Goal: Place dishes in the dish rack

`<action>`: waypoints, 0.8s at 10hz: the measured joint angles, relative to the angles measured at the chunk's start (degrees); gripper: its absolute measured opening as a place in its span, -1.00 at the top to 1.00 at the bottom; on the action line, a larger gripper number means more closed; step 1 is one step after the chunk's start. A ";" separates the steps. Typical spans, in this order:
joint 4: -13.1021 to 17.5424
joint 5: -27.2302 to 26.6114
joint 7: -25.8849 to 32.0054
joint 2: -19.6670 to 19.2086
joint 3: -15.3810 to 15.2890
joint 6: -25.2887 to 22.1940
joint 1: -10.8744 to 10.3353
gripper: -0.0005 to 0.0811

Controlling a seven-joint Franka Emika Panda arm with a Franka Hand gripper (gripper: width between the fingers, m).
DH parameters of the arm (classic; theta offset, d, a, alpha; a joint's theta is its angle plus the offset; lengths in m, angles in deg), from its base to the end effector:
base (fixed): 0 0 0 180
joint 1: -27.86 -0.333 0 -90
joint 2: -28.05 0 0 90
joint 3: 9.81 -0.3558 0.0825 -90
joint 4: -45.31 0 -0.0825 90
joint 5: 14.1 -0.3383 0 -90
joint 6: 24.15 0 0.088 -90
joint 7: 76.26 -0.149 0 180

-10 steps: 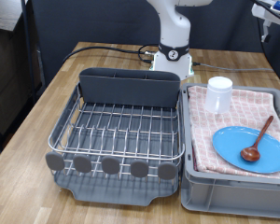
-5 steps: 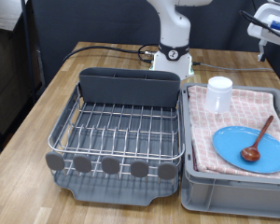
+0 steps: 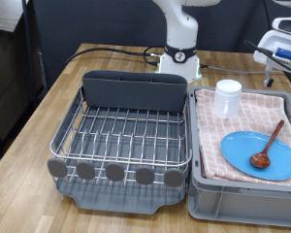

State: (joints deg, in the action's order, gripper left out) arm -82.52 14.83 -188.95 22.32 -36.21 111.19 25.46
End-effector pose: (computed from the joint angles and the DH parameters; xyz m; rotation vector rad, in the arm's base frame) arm 0.4627 0.2282 0.3675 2.5851 -1.6078 0.4833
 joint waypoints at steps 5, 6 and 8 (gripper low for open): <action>-0.70 9.32 -7.98 -5.50 1.67 5.29 -0.06 -0.98; -0.88 11.23 -9.75 -6.50 2.10 6.38 -0.07 -0.98; -1.31 14.11 -12.57 -8.30 3.03 8.84 -0.07 -0.98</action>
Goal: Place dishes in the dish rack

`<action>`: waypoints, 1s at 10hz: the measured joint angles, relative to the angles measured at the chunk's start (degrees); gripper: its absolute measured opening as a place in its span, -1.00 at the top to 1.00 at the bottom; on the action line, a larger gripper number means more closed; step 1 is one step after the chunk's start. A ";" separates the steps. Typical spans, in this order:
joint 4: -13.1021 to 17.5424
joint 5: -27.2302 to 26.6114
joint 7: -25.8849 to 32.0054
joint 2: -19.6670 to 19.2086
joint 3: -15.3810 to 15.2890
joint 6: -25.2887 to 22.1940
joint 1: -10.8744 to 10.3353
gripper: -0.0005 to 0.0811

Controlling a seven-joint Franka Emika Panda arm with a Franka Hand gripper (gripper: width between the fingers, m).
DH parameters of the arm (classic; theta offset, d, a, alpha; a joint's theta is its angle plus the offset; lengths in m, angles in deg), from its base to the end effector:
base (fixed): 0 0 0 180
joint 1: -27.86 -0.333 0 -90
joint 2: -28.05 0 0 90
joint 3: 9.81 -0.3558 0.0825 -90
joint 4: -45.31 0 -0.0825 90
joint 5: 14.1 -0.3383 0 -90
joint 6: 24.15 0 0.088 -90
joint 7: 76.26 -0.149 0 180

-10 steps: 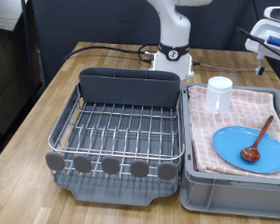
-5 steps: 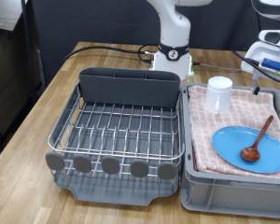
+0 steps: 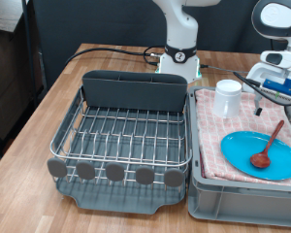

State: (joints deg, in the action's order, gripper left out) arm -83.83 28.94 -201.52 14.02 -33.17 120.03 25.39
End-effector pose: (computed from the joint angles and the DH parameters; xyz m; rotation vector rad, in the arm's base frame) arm 0.4827 0.2186 0.3013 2.5765 -1.6573 0.5521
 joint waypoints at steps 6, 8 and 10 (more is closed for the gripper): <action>-0.48 4.37 -2.72 -4.03 2.71 6.55 0.01 -0.98; -0.48 5.29 -3.66 -5.17 3.41 7.59 -0.01 -0.98; -0.47 6.17 -5.20 -5.90 3.80 7.62 -0.09 -0.98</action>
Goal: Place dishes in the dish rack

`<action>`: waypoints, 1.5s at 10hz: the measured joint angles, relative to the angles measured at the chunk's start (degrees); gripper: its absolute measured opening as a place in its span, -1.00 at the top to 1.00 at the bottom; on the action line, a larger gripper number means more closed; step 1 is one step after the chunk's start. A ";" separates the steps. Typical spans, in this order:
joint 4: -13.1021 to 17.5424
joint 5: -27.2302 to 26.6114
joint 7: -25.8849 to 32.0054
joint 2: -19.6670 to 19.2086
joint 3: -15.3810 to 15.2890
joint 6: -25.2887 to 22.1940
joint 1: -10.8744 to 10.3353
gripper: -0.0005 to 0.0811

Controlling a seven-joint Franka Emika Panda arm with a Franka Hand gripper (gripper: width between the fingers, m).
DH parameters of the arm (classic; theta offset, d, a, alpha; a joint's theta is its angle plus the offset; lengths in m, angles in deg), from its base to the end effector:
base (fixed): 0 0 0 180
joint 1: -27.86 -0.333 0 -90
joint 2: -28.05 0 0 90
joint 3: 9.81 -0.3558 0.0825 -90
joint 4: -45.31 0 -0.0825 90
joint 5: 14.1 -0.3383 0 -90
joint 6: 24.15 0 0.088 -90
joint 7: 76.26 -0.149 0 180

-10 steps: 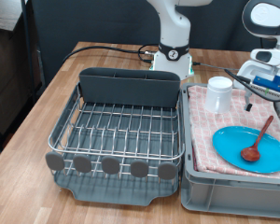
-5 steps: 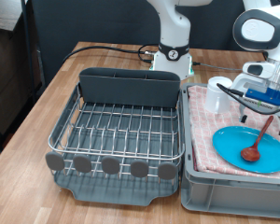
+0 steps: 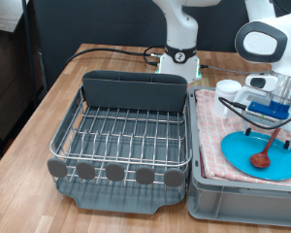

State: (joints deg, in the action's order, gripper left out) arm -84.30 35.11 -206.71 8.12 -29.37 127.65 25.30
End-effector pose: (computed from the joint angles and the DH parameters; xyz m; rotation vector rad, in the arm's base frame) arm 0.4939 0.2054 0.2540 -2.5767 1.6976 -0.5061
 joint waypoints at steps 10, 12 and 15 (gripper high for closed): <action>0.03 1.24 -1.66 -0.25 -0.31 -0.29 -0.05 0.78; 0.03 -0.86 -0.15 1.20 -1.18 -1.95 0.02 0.78; -0.17 -6.59 4.53 5.22 -2.68 -4.79 0.34 0.78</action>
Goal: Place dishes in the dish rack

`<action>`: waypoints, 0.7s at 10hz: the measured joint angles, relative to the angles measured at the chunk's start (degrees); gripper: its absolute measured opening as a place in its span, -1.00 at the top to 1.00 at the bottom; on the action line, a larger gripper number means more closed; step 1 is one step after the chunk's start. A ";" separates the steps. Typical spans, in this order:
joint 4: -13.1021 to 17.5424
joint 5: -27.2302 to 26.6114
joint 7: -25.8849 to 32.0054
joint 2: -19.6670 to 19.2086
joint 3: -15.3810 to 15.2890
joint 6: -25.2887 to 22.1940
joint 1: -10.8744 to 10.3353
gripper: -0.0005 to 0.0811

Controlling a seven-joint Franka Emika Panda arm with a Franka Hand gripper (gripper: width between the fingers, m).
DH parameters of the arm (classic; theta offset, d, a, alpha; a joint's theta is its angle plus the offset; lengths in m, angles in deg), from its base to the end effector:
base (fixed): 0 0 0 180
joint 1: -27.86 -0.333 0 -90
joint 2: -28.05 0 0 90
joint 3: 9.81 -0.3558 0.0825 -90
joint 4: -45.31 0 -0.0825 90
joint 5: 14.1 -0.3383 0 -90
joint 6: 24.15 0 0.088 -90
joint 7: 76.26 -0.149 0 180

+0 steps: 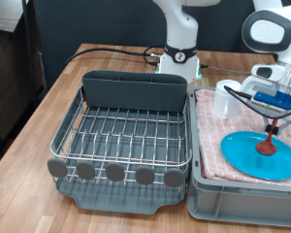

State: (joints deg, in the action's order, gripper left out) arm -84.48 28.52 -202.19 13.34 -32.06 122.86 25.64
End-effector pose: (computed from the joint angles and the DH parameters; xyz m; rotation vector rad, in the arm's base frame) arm 0.4859 0.2131 0.2942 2.5805 -1.7106 0.5272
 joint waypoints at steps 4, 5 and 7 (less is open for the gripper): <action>-0.55 -11.89 9.30 8.11 -1.30 -6.99 0.46 0.78; -0.81 -13.86 10.40 10.26 -1.28 -8.76 0.46 0.78; -2.08 -15.03 11.00 12.15 -1.28 -9.49 0.45 0.78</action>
State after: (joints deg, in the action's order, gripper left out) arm -86.55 13.49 -191.19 25.49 -33.34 113.37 26.09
